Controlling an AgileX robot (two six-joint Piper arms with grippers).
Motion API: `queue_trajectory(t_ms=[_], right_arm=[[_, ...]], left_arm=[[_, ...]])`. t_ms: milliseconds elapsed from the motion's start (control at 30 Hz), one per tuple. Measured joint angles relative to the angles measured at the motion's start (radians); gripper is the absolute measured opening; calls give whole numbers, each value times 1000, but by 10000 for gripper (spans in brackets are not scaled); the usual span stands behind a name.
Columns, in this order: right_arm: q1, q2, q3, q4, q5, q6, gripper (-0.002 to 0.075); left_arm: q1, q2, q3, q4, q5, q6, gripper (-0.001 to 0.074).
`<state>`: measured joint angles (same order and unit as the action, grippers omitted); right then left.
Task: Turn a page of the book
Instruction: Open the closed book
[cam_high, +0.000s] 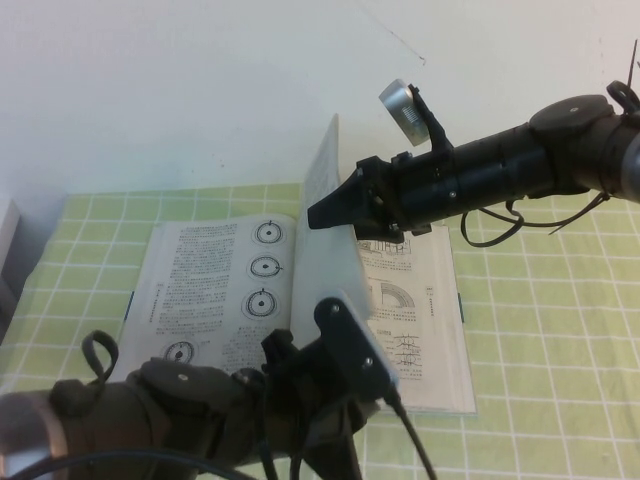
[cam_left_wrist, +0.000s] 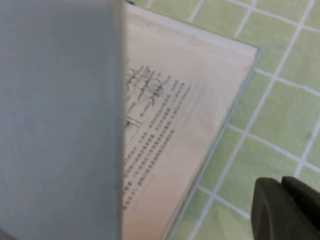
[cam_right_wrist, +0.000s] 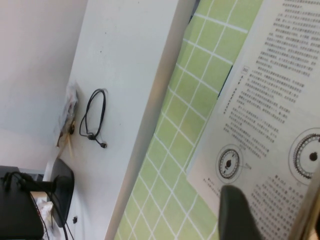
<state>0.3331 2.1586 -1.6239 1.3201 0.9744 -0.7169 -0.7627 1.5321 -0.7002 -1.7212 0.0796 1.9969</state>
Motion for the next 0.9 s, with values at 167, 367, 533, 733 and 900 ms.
queue_trajectory(t_ms=[167, 367, 533, 733, 900], right_arm=[[0, 0, 0, 1, 0, 0, 333], [0, 0, 0, 2, 0, 0, 333], [0, 0, 0, 2, 17, 0, 333], [0, 0, 0, 6, 63, -5, 333], [-2, 0, -11, 1, 156, -47, 333]], left_arm=[[0, 0, -51, -3, -41, -88, -4], [0, 0, -87, -12, -184, -126, -4], [0, 1, -87, -18, -292, -130, -4], [0, 1, -88, -26, -429, -144, -4], [0, 1, -89, -35, -563, -172, -4]])
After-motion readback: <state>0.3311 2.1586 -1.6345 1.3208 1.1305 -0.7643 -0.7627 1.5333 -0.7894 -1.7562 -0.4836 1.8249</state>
